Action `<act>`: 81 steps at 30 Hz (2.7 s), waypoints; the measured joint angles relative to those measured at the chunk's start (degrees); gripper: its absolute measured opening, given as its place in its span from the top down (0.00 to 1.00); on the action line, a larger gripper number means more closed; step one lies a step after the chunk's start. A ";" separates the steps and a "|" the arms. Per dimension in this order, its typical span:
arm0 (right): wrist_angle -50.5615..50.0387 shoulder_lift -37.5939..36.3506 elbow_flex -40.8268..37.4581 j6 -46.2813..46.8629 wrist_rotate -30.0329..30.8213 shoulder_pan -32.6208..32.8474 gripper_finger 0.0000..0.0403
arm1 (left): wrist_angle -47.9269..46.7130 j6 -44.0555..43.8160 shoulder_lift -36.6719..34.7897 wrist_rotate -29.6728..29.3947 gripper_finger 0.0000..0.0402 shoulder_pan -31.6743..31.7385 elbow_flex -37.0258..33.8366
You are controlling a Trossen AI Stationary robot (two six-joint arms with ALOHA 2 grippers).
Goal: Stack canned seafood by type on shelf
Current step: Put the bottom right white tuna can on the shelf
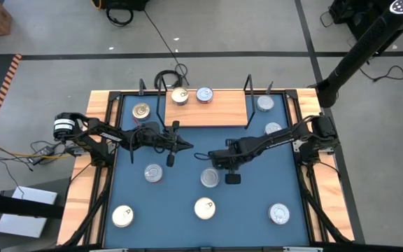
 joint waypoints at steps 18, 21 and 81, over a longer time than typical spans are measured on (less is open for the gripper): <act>-2.38 -0.09 2.88 3.97 3.43 -3.12 0.88 | -0.19 0.00 0.02 0.00 0.99 0.00 0.00; -4.03 -0.11 2.88 3.28 5.86 -3.66 0.83 | -0.17 0.00 0.00 0.00 0.99 0.00 0.00; 3.08 -0.22 -0.77 13.36 5.81 3.63 0.65 | -0.39 -0.04 0.02 0.00 0.99 0.00 0.00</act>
